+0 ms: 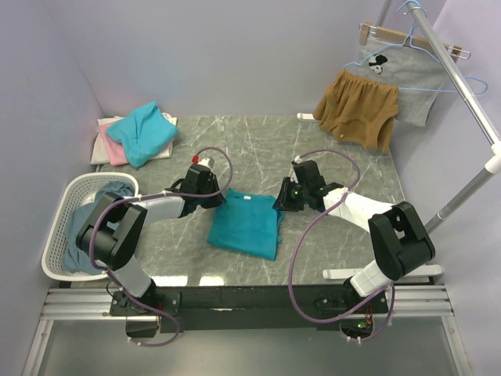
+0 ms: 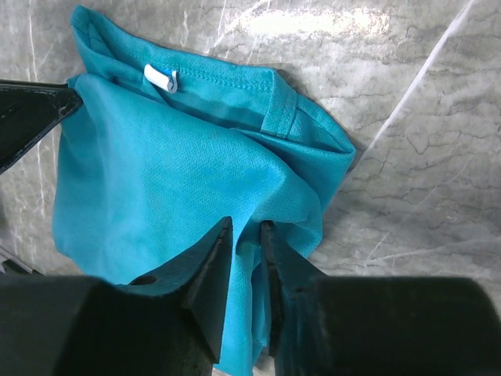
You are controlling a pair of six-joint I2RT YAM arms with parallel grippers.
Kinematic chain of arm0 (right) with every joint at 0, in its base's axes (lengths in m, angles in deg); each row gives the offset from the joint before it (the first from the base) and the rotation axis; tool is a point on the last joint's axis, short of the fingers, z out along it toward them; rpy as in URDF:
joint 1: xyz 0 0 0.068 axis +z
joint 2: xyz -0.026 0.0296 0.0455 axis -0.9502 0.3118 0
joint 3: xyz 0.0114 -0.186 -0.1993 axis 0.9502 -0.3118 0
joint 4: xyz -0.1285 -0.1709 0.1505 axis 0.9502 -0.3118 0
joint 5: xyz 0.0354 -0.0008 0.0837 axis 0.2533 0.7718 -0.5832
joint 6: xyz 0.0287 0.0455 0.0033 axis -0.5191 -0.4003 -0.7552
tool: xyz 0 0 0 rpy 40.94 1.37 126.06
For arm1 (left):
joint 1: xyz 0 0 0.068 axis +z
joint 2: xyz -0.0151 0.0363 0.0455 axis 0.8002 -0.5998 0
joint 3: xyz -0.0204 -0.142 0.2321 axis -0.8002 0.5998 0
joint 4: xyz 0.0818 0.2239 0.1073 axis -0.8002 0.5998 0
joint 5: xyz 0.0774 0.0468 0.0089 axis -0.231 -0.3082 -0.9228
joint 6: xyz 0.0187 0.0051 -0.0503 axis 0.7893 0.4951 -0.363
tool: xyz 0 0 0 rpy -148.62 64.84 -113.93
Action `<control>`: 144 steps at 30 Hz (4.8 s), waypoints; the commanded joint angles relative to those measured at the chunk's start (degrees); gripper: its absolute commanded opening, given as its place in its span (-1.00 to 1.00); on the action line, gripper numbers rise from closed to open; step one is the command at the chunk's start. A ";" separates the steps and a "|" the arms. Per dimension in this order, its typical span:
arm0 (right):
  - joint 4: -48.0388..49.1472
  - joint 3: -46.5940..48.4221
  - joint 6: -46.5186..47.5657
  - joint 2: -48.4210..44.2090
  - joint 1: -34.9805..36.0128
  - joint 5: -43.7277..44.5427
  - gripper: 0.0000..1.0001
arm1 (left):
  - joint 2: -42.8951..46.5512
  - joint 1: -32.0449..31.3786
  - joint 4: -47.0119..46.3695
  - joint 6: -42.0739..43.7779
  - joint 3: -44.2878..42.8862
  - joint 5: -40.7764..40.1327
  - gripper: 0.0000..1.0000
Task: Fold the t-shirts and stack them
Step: Smooth out wrinkles on the folded tshirt, then put the neatly folded tshirt into the corner of the board with the left arm
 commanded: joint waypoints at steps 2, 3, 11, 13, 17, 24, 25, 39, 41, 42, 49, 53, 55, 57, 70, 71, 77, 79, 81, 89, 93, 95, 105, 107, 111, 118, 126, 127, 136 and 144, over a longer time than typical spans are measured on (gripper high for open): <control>1.88 -0.73 0.08 -0.47 -0.42 -0.57 -0.56 | 0.65 0.19 -1.76 0.80 -1.52 2.25 -0.98; 1.97 -0.81 0.16 -0.64 -0.51 -0.40 -0.61 | 1.00 0.19 -1.58 0.98 -1.79 2.25 -0.99; 0.12 -2.13 -0.01 -7.41 -0.95 2.76 -1.00 | 6.54 0.37 1.93 3.17 -6.27 3.66 -0.99; -0.75 -2.22 -0.10 -8.81 -1.04 3.29 -1.00 | 7.24 0.46 2.20 3.26 -7.50 4.19 -0.99; -1.37 -2.83 -0.28 -11.19 -1.21 5.83 -1.00 | 7.33 0.63 1.59 3.18 -8.55 4.63 -0.99; -3.74 -2.84 -0.63 -10.76 -1.56 12.86 -1.00 | 2.07 0.98 -3.24 4.05 -10.75 7.52 -0.99; -3.31 -3.10 -0.54 -10.14 -1.48 13.40 -1.00 | -0.38 1.07 -5.08 4.32 -11.27 9.18 -0.99; -1.19 1.99 -1.15 4.69 -2.62 28.08 -0.76 | -19.46 1.42 -11.08 6.60 -24.28 10.87 -0.57; -0.67 3.05 -1.42 6.29 -3.06 29.04 -0.70 | -20.52 1.77 -11.16 6.60 -25.51 10.95 -0.50; -0.41 3.31 -1.51 7.26 -3.23 29.13 -0.64 | -21.22 2.30 -10.81 6.69 -25.87 11.48 -0.47; 0.82 3.58 -1.42 4.90 -3.50 30.54 0.08 | -22.81 4.50 -11.07 6.96 -26.49 9.99 -0.35; 0.74 2.09 -0.28 -2.38 -3.59 30.81 0.24 | -22.55 7.21 -13.62 5.82 -25.78 9.81 -0.26; 0.39 1.65 0.34 -4.41 -3.59 28.09 0.26 | -21.76 7.93 -13.54 5.37 -25.61 9.64 -0.26; -0.32 1.47 0.69 -6.09 -3.76 22.41 0.28 | -19.83 8.45 -13.10 5.37 -25.17 8.85 -0.25; 9.60 -9.07 -5.46 -5.39 -3.67 2.60 0.30 | -10.95 8.46 -13.00 0.63 -10.24 9.55 -0.31; 9.61 -9.34 -5.64 -5.39 -3.68 2.24 0.29 | -9.99 8.46 -13.62 0.28 -8.92 9.81 -0.31; 12.33 -13.12 -5.99 -5.30 -3.50 -0.83 0.29 | -7.44 8.37 -16.70 -1.74 -2.15 12.27 -0.31; 13.12 -13.73 -6.34 -4.69 -3.50 -1.71 0.29 | -6.91 8.37 -17.66 -2.01 -0.04 13.15 -0.32; 14.09 -14.26 -6.51 -4.42 -3.50 -2.67 0.27 | -6.20 8.19 -18.10 -2.10 1.98 13.59 -0.33; 19.71 -14.96 -8.27 -1.17 -3.32 -8.04 -0.37 | -5.32 6.61 -19.60 -2.80 6.38 14.30 -0.39; 24.10 -16.63 -11.60 -0.91 -3.50 -10.85 -1.00 | -4.71 6.00 -19.78 -3.33 7.35 14.21 -0.40; 26.66 -17.60 -12.93 -0.64 -3.50 -11.64 -1.00 | -4.36 5.56 -19.25 -3.15 7.35 13.60 -0.42; 11.65 -14.88 -7.76 -11.61 -3.50 4.05 0.27 | -3.12 5.47 -16.35 -1.22 5.69 11.40 -0.35; 8.48 -13.91 -6.87 -13.03 -3.50 6.10 0.30 | -3.56 5.47 -16.00 -0.78 4.72 11.13 -0.32; 6.97 -13.12 -5.99 -13.39 -3.50 7.87 0.39 | -5.40 5.55 -16.78 -0.34 3.23 13.06 -0.20; 11.28 -11.81 -6.78 -6.28 -3.41 4.01 0.39 | -7.61 5.73 -21.53 -0.52 1.47 20.97 0.25; 12.87 -10.31 -6.52 -1.44 -3.41 1.71 0.38 | -1.65 6.26 -19.61 0.63 2.69 17.03 0.47; 12.87 -10.22 -6.43 -1.26 -3.50 1.71 0.38 | -0.59 6.35 -18.99 0.89 3.39 15.37 0.46; 14.18 -9.87 -6.60 0.58 -3.50 0.31 0.37 | 4.09 7.93 -18.97 2.56 4.19 15.33 0.50; 13.22 -8.82 -6.17 0.85 -3.50 0.39 0.36 | -3.74 7.31 -20.48 3.17 2.08 20.71 0.53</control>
